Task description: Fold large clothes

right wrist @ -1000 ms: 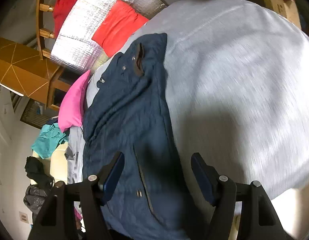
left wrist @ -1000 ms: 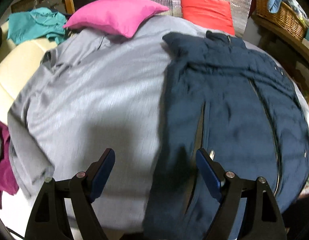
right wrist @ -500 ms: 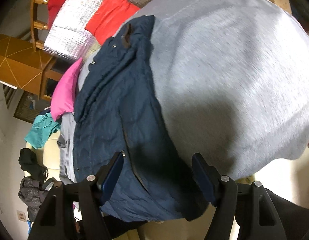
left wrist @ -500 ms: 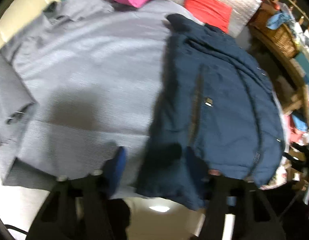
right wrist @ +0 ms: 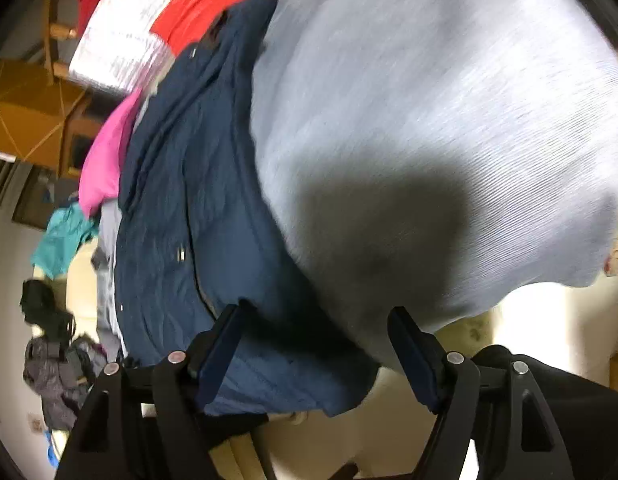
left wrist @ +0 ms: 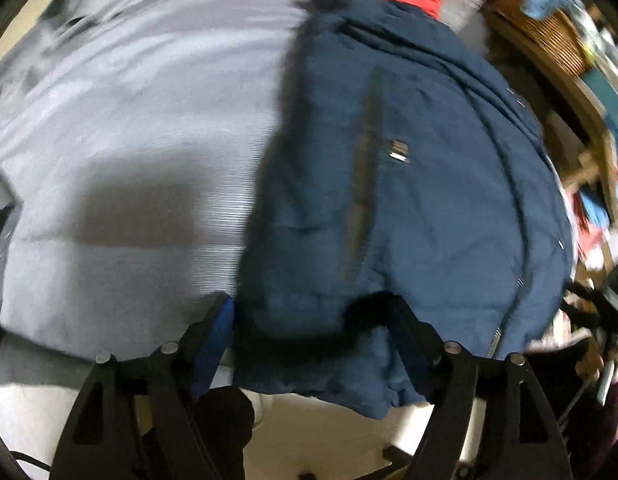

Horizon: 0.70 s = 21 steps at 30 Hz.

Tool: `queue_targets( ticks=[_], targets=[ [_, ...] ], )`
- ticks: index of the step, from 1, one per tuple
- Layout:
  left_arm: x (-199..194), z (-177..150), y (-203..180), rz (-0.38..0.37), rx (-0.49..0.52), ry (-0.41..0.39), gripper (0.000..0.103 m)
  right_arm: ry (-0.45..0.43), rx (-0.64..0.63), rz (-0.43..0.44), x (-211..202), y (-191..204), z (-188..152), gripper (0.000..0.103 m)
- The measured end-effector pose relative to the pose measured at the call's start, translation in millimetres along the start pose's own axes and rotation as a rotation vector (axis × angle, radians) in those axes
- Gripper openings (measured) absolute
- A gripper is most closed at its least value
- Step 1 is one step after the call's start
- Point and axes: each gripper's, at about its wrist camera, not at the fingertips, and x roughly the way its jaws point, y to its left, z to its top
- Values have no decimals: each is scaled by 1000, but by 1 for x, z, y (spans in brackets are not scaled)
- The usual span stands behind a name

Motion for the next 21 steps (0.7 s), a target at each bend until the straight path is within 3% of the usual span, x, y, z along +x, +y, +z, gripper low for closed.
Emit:
queue_targets(
  ticks=[3,5,7,11,12,13,15,17,19,21],
  targets=[
    [3,-1,-10,-10,47,2,77,40,-38,-18,21,8,-12,79],
    [3,1,-12,-19,54,-8,73,18,-103,-74,26,21,-20,79],
    [0,2,-15,-45,56,-22,48,23,-176,-63,24,34,-30,60],
    [3,4,-15,-52,49,-12,49,-11,-209,-63,18,39,-40,58],
    [5,4,-15,-53,47,-5,57,2,-196,-74,23,35,-39,58],
    [6,5,-15,-62,42,4,68,12,-187,-84,26,34,-38,65],
    [9,8,-19,-74,50,6,71,42,-115,-90,38,25,-34,72],
    [10,6,-27,-51,88,-1,69,51,-101,-80,41,23,-32,67],
    [5,5,-31,-35,114,-29,41,59,-128,-92,34,29,-36,40],
    [-1,6,-31,-72,109,-50,23,60,-164,-138,21,40,-43,31]
  ],
)
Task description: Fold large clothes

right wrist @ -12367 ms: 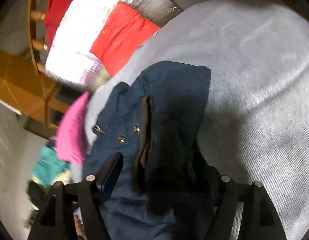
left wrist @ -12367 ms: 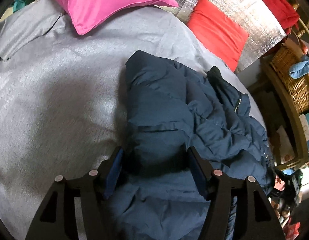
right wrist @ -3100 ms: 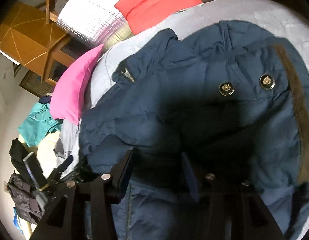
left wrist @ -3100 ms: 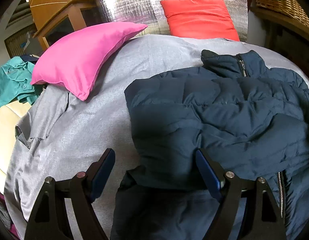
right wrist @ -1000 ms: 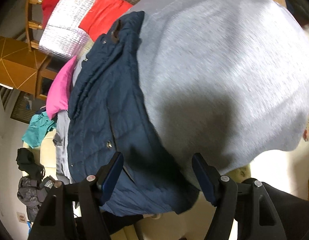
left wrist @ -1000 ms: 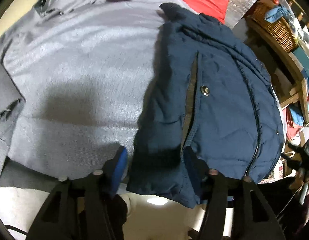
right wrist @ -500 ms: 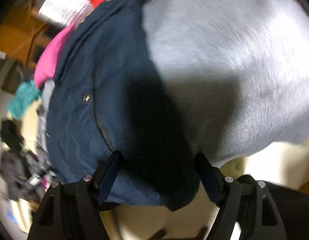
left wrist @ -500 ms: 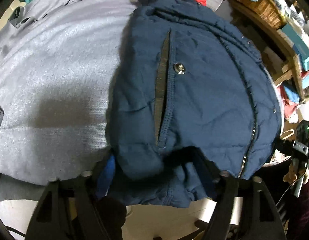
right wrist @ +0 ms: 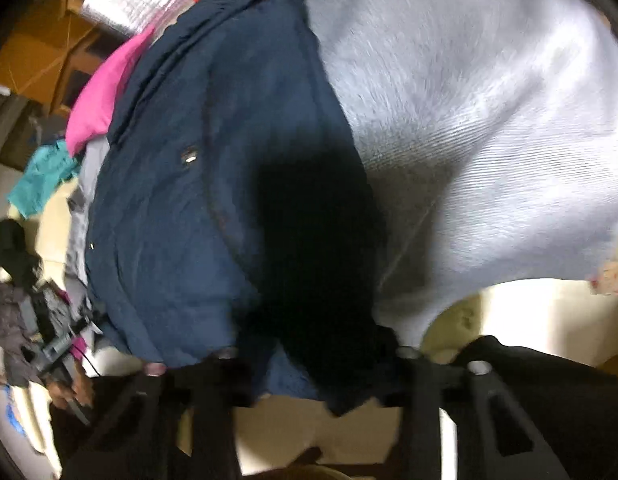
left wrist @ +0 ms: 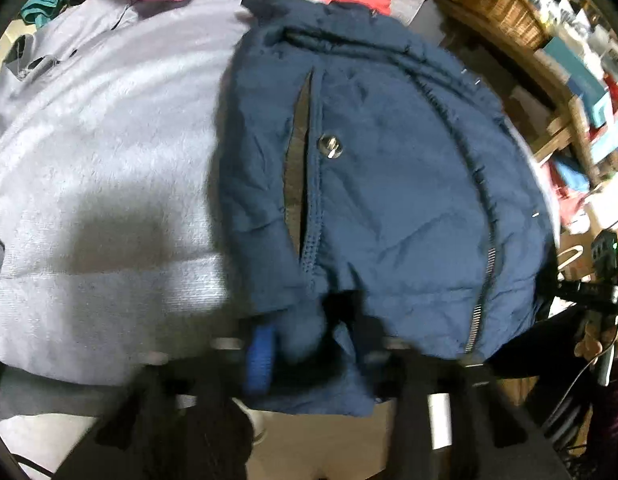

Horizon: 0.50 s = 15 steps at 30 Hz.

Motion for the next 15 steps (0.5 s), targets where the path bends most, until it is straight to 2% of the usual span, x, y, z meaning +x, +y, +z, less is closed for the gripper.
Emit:
queue_targets(
  ticks=[2,3,5,6,7,9,11,12,13,15],
  targets=[
    [-7,1,-1,-29,4,-24,23,-11,-47,8,-18,9,-5,30],
    [-9,0,-2,-35,11,-25,23,-19,-72,61,-29,11,-7,25],
    [-5,2,-5,-42,13,-2,36,-26,-107,202,-41,18,-7,25],
    [-1,2,-5,-60,-2,18,54,-32,-139,227,-41,22,-6,29],
    [4,3,-4,-89,-22,39,63,-26,-155,227,-37,22,-3,30],
    [6,2,-8,-87,-10,40,63,10,-105,221,-16,15,1,33],
    [6,1,-13,-78,14,34,63,26,-52,210,0,12,7,46],
    [7,2,-14,-70,21,30,56,25,-25,185,5,8,8,62],
    [9,1,-16,-59,26,28,48,25,4,174,9,7,7,63],
    [13,4,-16,-49,18,33,41,25,14,201,15,8,6,64]
  ],
)
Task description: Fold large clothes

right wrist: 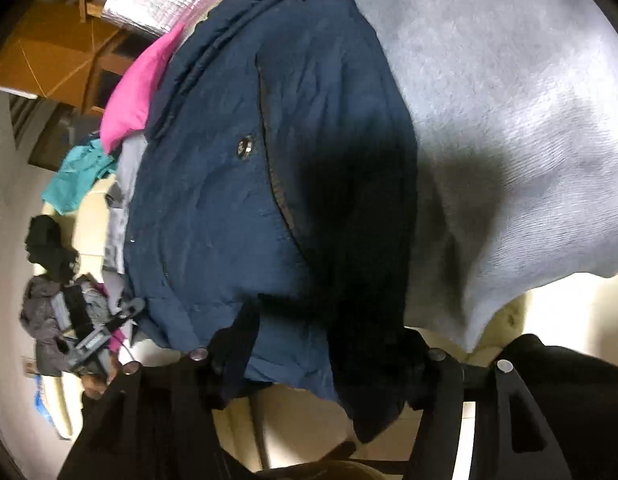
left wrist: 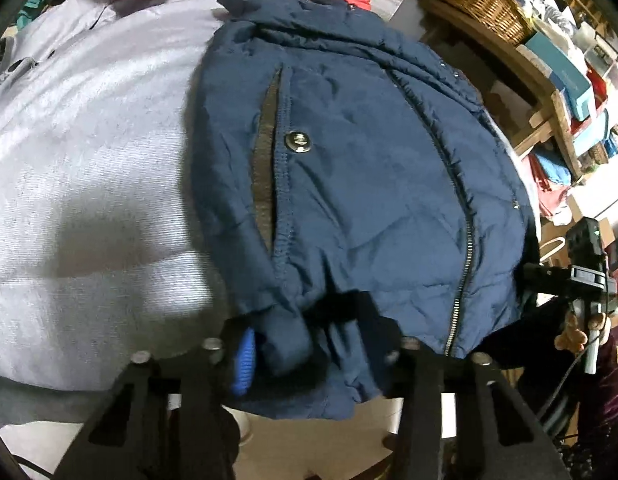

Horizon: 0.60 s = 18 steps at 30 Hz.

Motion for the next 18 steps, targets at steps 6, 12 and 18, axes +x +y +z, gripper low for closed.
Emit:
queue_targets(
  ticks=[6,12,18],
  targets=[
    [-5,-2,8,-11,-17,-16,26,3,-39,-23,-9,9,-3,18],
    [-12,-6,14,-44,-28,-26,26,-3,-87,27,-12,14,-5,22],
    [-18,-4,12,-58,-19,-54,18,3,-144,-15,-6,32,-2,17]
  ],
)
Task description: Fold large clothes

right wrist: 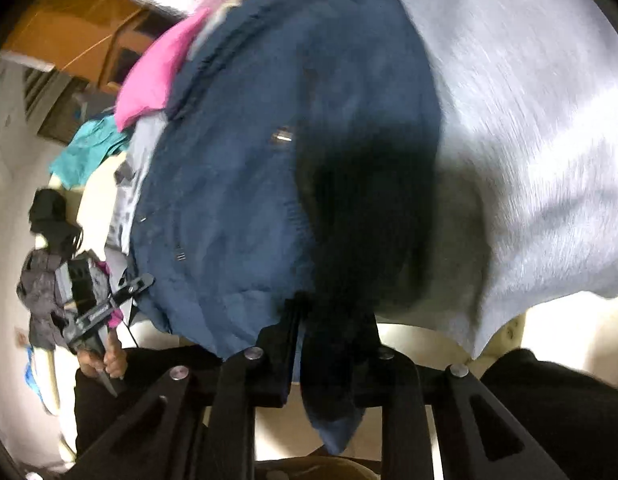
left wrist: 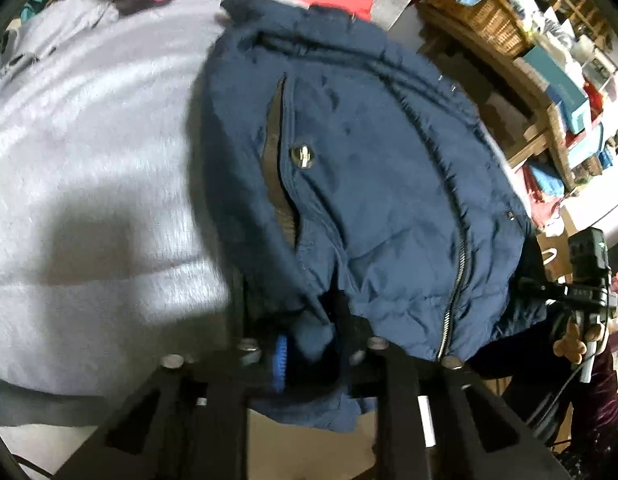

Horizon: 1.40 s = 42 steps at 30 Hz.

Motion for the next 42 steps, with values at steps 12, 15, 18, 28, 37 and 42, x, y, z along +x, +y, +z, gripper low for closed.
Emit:
queue_targets(
  ticks=[12,15,18,28,37,42],
  targets=[
    [-79,70,-7,-221,-51,-267,13,-328,-179,74,-95,70,74,13],
    [-82,98,-8,-220,-60,-317,13,-407,-124,119,-98,63,101,13],
    [-79,126,-3,-223,-104,-364,14,-484,-71,154,-105,52,125,13],
    [-28,215,-2,-161,-225,-459,14,-622,73,187,-90,17,219,13],
    [30,281,40,-112,-342,-453,14,-661,149,154,-50,-3,305,13],
    [53,311,54,-95,-367,-428,14,-667,134,113,-23,-1,348,13]
  ],
)
